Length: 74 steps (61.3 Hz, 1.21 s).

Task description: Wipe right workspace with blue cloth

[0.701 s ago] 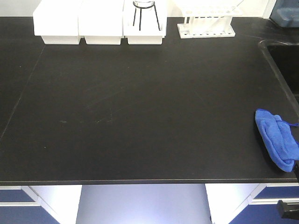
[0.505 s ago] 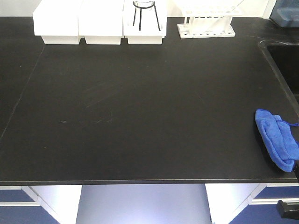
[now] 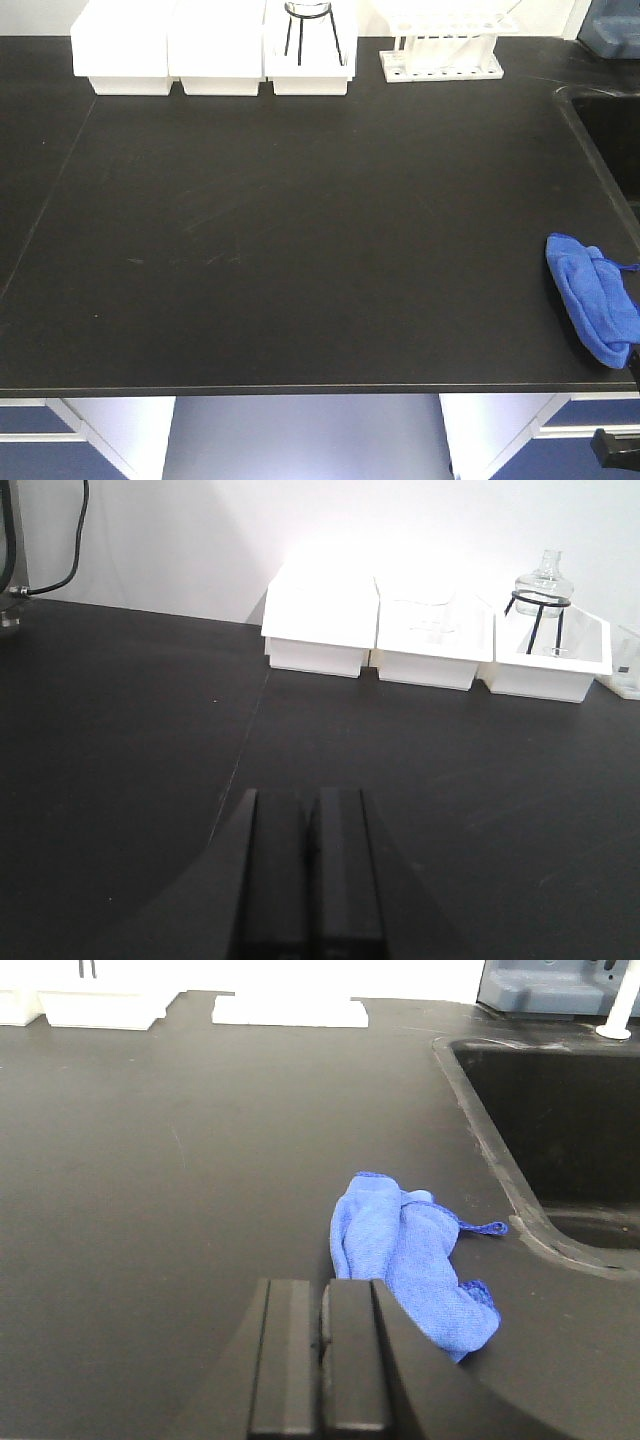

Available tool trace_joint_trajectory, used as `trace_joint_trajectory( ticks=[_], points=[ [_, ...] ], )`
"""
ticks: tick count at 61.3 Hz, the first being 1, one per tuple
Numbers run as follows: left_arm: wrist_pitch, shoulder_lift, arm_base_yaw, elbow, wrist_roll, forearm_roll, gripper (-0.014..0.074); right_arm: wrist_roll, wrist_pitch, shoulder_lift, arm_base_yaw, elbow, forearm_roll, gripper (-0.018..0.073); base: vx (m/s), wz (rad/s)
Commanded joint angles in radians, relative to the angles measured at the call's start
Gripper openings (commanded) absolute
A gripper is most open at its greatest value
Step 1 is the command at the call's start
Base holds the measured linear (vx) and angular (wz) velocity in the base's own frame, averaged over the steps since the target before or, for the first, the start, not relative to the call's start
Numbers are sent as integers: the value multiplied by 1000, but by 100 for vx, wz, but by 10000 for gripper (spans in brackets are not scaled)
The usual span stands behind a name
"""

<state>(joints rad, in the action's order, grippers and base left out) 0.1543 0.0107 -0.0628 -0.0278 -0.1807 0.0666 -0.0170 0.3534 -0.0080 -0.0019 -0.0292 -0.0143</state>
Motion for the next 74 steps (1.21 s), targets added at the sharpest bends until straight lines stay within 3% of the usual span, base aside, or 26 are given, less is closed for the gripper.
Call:
trace_joint_trajectory(
  ticks=[1, 6, 14, 28, 40, 50, 60, 67, 74],
  points=[
    [-83, 15, 4, -31, -8, 0, -6, 0, -73, 1, -6, -19, -8, -8, 0, 0],
    [-83, 15, 4, -31, -8, 0, -6, -10, -73, 1, -6, -19, -24, -8, 0, 0],
    [-83, 15, 4, -31, -8, 0, -6, -81, -125, 1, -6, -19, -159, -8, 0, 0],
    [-83, 15, 4, -31, -8, 0, -6, -76, -380, 1, -6, -19, -143, -8, 0, 0],
    [-83, 15, 4, -31, -8, 0, -6, -59, -688, 1, -6, -18, -143, -8, 0, 0],
    [-83, 15, 4, -31, -8, 0, -6, -15, -792, 1, -6, -18, -110, -8, 0, 0],
    [-83, 15, 4, -31, -8, 0, -6, 17, -790, 1, -6, 81, -39, -8, 0, 0],
    [-83, 15, 4, -31, -8, 0, -6, -14, -623, 34, -7, 242, 26, -8, 0, 0],
    [-83, 15, 4, -31, -8, 0, -6, -113, -481, 123, -7, 389, 4, -8, 0, 0]
  ],
)
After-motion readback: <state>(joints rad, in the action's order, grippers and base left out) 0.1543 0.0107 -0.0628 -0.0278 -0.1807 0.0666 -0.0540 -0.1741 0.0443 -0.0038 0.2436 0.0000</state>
